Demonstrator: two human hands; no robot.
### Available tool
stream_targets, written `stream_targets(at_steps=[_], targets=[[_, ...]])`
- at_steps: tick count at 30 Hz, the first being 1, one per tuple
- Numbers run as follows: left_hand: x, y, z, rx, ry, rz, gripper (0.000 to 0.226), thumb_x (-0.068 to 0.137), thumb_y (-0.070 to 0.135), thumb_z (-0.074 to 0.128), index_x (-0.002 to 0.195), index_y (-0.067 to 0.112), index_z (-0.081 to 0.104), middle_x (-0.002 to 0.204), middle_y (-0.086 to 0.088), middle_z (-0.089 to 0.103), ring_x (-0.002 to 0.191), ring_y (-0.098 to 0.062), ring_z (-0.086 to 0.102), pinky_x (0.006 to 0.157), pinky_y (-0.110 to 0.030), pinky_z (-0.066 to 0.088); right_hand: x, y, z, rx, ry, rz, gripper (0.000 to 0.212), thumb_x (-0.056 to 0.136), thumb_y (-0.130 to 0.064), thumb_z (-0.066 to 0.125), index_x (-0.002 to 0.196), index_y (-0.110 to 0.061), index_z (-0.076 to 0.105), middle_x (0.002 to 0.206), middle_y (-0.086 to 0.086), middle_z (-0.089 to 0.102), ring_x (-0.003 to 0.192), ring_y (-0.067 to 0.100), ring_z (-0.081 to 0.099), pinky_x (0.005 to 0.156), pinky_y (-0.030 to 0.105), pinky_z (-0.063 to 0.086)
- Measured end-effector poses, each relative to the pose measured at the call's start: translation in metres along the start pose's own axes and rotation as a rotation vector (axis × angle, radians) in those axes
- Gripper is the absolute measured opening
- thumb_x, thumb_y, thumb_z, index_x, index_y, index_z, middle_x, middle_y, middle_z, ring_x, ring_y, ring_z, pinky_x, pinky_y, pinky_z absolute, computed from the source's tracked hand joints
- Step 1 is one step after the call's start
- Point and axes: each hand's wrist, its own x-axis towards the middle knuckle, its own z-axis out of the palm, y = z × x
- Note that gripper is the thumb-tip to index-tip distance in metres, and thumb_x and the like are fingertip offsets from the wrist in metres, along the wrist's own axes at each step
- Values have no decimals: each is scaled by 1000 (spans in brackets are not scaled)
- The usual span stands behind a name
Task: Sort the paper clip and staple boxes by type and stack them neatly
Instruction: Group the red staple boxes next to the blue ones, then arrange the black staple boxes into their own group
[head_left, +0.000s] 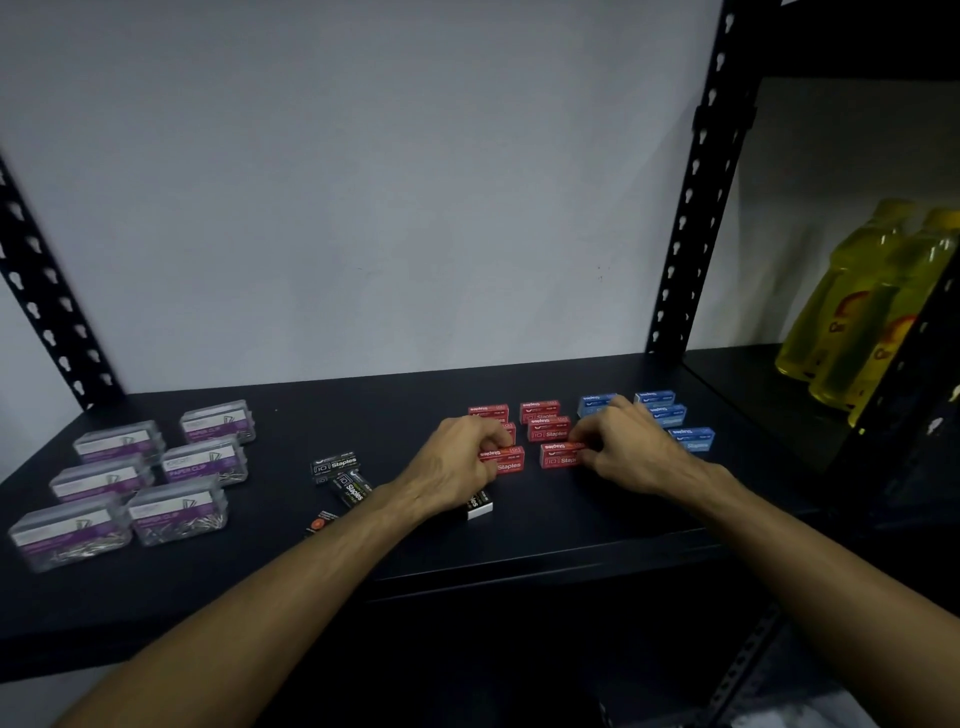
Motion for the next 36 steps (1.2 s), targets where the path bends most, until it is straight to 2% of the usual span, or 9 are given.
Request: stream_targets(at_steps=[3,6,9,11,14,17,21,24,36], targets=[[-1,-2,-2,2,17,10,34,87,7,69,119,17,67,108,3,65,92,-5,57,74,-13,44,-2,-3,-3,-21,-10,2,32,90,-40,65,120,-29,67,119,-4,67,122,18,50,109,48,37],[-3,-2,-8,4,25,21,36,87,12,71,122,17,65,108,3,64,90,-5,57,77,-17,49,-7,-8,-8,-87,-5,-15,34,92,-40,63,124,-28,65,119,-3,64,124,19,43,108,42,34],[-6,-1,-23,-4,52,43,32,87,18,71,119,19,66,107,4,65,91,-6,62,82,-23,54,-10,-13,-14,-167,46,-67,32,91,-44,60,118,-27,66,113,-4,65,119,18,44,103,37,34],[-7,-3,-37,-9,79,52,28,87,21,72,115,19,68,102,7,66,89,-4,63,79,-20,53,-11,-17,-18,-197,84,-80,34,91,-48,58,115,-26,65,111,-5,63,116,17,46,100,36,34],[-11,-11,-61,-3,83,34,25,88,24,71,113,20,70,101,8,68,91,-2,63,81,-21,53,-11,-27,-25,-183,136,-99,40,92,-48,57,124,-25,62,118,-4,61,116,17,44,102,36,33],[-15,-26,-80,3,71,-27,27,88,26,72,114,22,70,102,7,69,92,-3,64,83,-21,53,-7,-45,-27,-124,164,-152,37,93,-46,57,124,-26,63,116,-5,60,113,16,44,99,35,33],[-24,-51,-101,33,58,-91,26,87,25,73,112,22,70,99,7,70,91,-6,65,85,-26,54,4,-76,-24,-55,126,-248,31,95,-39,57,122,-27,64,114,-5,60,111,17,45,95,34,33],[-34,-70,-112,104,8,-148,28,87,25,73,114,21,70,99,7,69,90,-5,64,81,-21,51,15,-100,-18,-52,97,-322,33,95,-34,56,126,-28,64,119,-5,60,113,20,46,94,34,33],[-57,-114,-125,235,-204,-271,49,86,23,74,132,21,60,125,5,66,109,-8,62,90,-20,47,54,-137,9,-181,-104,-401,51,89,-15,51,138,-32,55,141,-5,54,125,20,40,103,38,31]])
